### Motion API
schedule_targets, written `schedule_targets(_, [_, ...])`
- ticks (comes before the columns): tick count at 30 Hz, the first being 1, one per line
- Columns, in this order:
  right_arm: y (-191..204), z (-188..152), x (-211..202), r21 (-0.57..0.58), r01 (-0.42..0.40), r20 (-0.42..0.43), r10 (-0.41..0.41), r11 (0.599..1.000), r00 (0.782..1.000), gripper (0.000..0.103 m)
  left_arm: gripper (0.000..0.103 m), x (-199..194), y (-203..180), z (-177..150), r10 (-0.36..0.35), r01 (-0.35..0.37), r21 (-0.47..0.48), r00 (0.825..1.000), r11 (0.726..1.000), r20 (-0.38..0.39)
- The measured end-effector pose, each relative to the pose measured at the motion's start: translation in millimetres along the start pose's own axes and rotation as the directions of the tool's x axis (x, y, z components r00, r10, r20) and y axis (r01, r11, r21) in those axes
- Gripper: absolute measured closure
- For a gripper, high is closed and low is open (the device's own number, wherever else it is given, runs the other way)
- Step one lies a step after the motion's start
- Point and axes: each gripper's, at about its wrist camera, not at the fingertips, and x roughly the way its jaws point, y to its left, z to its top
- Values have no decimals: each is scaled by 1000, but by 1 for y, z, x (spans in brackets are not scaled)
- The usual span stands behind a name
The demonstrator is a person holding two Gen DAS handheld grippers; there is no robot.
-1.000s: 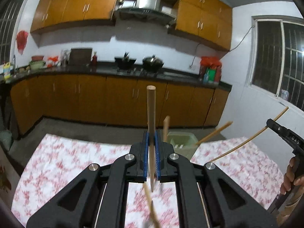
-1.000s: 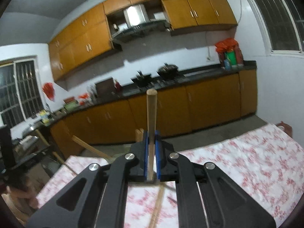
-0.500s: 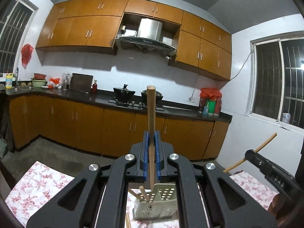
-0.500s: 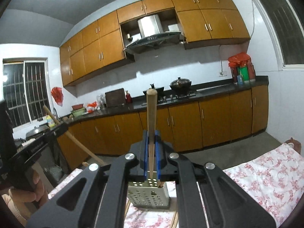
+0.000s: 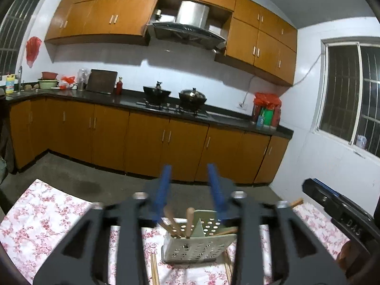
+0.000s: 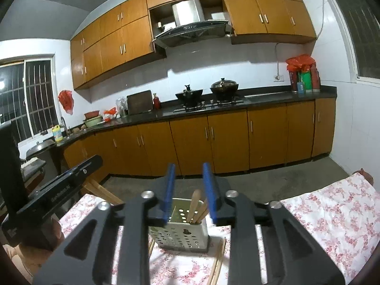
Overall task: Organize utensils
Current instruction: 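Drop the chopstick into the green holder with the right tool while the left tool drops its own, then lower the right tool onto a wooden chopstick and close it while the left tool grasps another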
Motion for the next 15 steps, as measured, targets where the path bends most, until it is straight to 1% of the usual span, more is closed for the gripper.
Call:
schedule_targets(1, [-2,2,-6,7,5,11,-5,1000,1000,73,62,-4,2,2,-1,2,-7,1000,1000,7])
schedule_targets(3, [-7,2,-17,16,16,22,-16,1000,1000,69,60,-11,5,5,-5,5,-18,1000,1000,14])
schedule_targets(5, [-15,2,-31,30,42,33,-43,999,999,66,60,-21,9,7,-2,2,-27,1000,1000,26])
schedule_targets(7, [-26,0,-40,46,72,26,-73,996,997,64,59,-35,15,8,12,-11,-32,999,999,36])
schedule_targets(8, [-32,-4,-43,54,96,10,-97,994,995,62,56,-41,18,7,21,-20,-33,999,999,38])
schedule_targets(10, [-45,-16,-43,64,142,-42,-139,988,989,61,51,-52,27,3,57,-56,-34,998,998,36])
schedule_targets(12, [-58,-35,-37,70,189,-117,-181,979,977,61,50,-61,37,-8,98,-98,-26,995,995,19])
schedule_targets(14, [-72,-62,-22,76,231,-234,-208,970,950,62,50,-63,45,-23,142,-142,-9,990,990,-17])
schedule_targets(15, [-75,-72,-17,79,235,-277,-205,969,939,61,50,-62,51,-36,166,-166,3,985,986,-53])
